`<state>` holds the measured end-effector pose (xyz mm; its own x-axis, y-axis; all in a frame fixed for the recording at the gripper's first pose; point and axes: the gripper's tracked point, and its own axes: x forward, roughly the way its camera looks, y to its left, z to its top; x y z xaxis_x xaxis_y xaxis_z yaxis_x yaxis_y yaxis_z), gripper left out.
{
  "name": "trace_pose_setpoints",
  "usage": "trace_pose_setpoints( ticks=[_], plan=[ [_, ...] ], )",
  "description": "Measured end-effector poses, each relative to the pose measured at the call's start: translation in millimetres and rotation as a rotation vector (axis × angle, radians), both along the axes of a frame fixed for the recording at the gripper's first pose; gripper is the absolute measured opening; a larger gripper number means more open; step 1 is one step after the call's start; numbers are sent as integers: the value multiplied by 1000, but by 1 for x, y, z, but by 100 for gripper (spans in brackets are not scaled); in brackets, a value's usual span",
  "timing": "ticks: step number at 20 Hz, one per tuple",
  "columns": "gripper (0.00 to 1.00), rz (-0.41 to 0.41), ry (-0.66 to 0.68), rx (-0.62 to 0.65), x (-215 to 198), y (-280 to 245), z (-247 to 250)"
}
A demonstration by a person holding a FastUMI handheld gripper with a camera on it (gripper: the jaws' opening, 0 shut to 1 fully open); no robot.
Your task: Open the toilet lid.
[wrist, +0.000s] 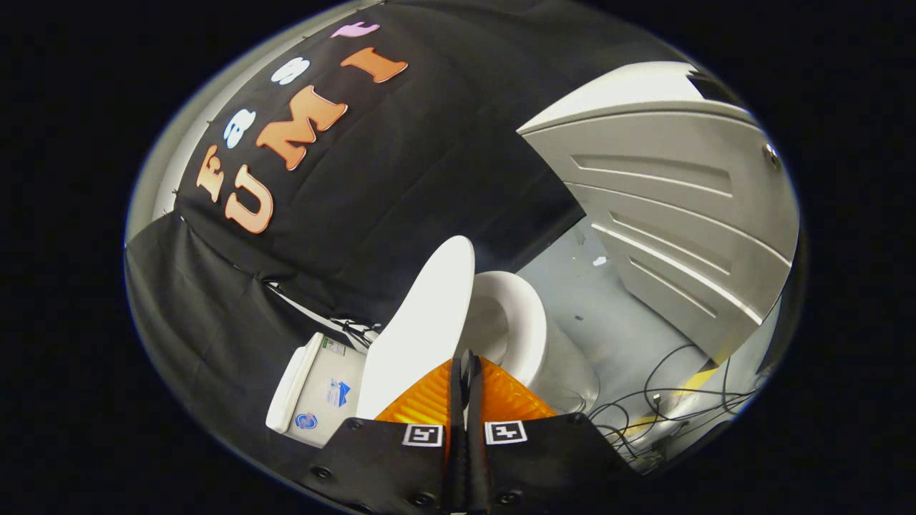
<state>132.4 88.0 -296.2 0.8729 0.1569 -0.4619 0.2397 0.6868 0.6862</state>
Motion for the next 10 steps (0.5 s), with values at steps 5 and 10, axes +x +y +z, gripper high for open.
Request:
trace_pose_setpoints(
  ticks=[5,10],
  plan=[
    [8,26,-44,-75,10,13,43],
    [8,95,-113,-165,24,53,119]
  ],
)
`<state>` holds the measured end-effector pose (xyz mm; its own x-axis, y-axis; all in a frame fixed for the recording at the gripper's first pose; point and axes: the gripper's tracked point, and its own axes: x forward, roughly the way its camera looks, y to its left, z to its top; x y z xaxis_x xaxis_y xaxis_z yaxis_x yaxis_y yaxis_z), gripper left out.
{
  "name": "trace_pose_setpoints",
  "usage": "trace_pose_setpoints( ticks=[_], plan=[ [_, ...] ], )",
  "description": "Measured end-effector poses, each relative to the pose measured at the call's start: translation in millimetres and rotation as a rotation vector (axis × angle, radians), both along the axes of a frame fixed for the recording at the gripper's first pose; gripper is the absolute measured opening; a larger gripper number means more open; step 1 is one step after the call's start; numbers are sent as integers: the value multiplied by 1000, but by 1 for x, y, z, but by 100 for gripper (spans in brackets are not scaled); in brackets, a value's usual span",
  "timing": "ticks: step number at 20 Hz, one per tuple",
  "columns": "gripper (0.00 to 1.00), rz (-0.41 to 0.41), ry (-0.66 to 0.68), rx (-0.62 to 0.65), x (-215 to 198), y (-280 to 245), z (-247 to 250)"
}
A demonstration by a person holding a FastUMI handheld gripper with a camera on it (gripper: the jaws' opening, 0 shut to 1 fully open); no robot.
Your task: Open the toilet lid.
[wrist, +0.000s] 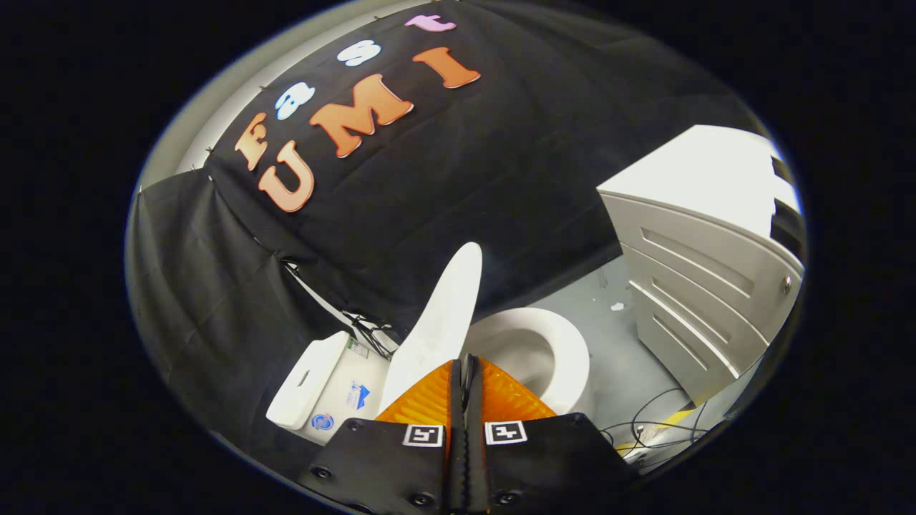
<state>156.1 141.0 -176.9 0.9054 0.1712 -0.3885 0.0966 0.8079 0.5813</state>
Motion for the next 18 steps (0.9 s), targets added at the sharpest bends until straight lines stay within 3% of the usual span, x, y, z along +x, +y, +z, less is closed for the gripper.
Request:
trace_pose_setpoints(
  ticks=[6,18],
  plan=[
    [8,47,-43,-224,13,40,48],
    [8,114,-87,-379,20,103,107]
  ],
)
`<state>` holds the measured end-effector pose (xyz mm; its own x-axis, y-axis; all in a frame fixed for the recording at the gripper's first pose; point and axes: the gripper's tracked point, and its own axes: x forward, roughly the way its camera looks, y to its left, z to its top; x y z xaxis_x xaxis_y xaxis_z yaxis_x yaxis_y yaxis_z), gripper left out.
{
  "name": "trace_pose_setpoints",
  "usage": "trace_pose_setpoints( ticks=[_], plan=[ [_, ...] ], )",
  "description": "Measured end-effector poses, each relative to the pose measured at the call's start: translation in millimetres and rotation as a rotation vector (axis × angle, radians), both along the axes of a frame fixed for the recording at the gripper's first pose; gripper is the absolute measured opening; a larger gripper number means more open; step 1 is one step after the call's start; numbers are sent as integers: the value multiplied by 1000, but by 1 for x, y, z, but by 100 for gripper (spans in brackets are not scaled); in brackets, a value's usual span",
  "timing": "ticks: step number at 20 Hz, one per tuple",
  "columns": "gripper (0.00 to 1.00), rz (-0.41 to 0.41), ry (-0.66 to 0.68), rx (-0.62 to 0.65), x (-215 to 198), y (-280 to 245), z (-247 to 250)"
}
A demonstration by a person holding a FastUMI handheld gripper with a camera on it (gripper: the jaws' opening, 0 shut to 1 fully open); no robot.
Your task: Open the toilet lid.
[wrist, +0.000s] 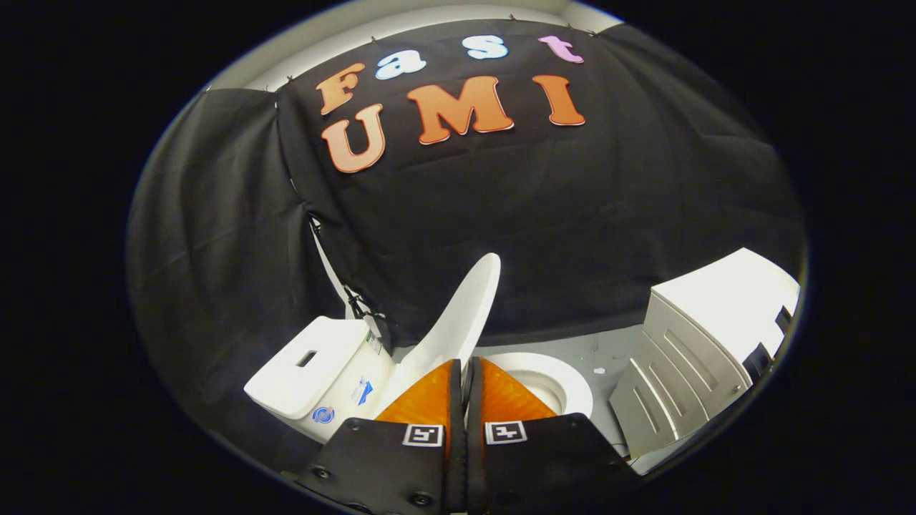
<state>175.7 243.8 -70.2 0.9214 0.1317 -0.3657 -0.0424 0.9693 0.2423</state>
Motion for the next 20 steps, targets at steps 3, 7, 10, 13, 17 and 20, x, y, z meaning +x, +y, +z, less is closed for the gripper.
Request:
trace_pose_setpoints(
  ticks=[3,7,10,13,17,20],
  plan=[
    [8,30,-25,-52,0,21,12],
    [8,18,-41,-106,-2,39,25],
    [8,30,-50,-120,-1,58,35],
    [8,45,-59,-149,4,76,45],
    [8,66,-56,-186,4,100,55],
    [8,88,-69,-221,6,125,65]
  ],
)
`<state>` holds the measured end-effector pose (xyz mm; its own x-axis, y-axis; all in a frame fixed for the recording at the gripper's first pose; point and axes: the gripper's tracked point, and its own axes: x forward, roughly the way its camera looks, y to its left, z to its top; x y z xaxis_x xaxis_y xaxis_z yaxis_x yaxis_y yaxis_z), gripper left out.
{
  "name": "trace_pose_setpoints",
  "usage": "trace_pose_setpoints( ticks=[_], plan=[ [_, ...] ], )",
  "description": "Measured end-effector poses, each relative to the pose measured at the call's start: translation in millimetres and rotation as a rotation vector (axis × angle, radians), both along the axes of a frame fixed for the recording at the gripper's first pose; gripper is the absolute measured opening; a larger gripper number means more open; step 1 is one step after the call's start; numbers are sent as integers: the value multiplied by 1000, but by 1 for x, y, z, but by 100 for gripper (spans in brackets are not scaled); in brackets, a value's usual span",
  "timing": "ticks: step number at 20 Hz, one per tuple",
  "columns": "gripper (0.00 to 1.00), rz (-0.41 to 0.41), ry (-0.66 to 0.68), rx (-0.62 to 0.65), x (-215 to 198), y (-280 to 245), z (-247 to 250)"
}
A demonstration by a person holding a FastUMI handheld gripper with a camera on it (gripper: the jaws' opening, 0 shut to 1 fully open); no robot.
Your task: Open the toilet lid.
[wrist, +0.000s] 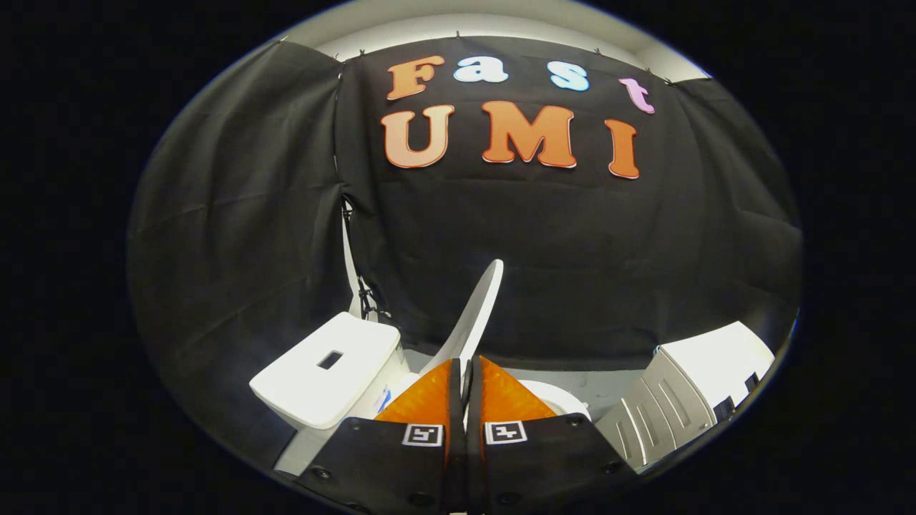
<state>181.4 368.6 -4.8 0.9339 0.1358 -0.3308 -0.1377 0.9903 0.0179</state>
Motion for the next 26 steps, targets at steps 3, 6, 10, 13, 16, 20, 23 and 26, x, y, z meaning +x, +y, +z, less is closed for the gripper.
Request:
trace_pose_setpoints(
  ticks=[3,6,10,13,16,20,23,26],
  plan=[
    [8,9,-29,-74,-2,18,5],
    [8,3,-42,-109,-4,32,6],
    [8,19,-35,-89,-4,60,13],
    [8,32,-38,-96,-5,78,17],
    [8,50,-37,-104,-7,98,19],
    [8,97,-54,-126,-8,132,21],
    [8,122,-58,-133,-6,152,20],
    [8,148,-47,-138,-8,177,19]
  ],
)
